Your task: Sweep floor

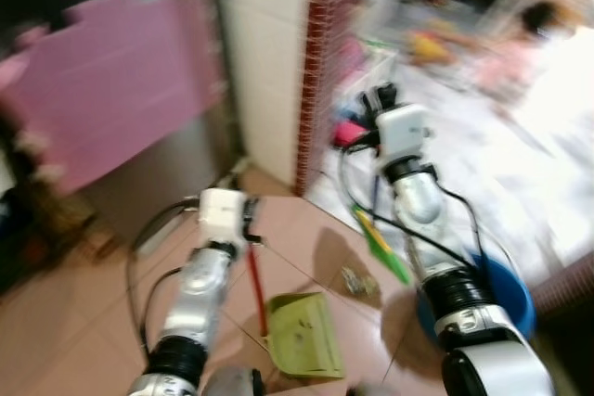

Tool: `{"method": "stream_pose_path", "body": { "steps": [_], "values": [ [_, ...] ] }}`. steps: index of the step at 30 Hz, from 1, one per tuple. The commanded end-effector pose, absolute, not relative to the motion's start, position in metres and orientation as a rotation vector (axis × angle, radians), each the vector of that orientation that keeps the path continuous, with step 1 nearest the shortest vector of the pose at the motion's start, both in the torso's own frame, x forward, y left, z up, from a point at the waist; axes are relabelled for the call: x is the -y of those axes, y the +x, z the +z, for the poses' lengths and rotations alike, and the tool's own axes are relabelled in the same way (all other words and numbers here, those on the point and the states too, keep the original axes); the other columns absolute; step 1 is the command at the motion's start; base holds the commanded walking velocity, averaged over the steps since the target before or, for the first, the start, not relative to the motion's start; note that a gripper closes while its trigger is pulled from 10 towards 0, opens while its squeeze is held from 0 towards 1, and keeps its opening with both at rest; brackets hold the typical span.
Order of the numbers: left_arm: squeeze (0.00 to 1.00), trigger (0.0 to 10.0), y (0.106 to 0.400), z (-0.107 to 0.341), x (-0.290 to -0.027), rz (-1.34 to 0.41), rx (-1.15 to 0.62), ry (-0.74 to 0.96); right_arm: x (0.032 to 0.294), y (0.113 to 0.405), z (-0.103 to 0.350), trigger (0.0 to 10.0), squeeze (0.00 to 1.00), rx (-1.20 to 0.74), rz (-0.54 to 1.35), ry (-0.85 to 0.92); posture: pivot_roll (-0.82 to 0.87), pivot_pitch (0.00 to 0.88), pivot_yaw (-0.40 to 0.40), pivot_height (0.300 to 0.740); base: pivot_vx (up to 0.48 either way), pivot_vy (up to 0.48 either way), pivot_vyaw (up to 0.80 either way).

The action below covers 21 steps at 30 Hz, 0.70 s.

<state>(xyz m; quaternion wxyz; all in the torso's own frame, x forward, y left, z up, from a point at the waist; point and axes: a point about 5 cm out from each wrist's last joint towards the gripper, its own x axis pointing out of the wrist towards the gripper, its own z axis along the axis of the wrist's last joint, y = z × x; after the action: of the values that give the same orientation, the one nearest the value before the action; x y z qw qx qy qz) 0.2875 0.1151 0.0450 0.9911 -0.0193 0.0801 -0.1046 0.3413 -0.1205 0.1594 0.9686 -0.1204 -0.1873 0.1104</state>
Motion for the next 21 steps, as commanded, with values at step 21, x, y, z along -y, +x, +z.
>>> {"method": "stream_pose_path", "body": {
  "steps": [21],
  "values": [
    [0.00,10.0,0.298,0.075,-0.112,-0.269,-0.009,-0.015,0.126,0.342,0.169,10.0,0.00,0.429,0.185,-0.283,-0.02,0.000,0.017,0.740,0.000,0.399,-0.74]
  ]
}}
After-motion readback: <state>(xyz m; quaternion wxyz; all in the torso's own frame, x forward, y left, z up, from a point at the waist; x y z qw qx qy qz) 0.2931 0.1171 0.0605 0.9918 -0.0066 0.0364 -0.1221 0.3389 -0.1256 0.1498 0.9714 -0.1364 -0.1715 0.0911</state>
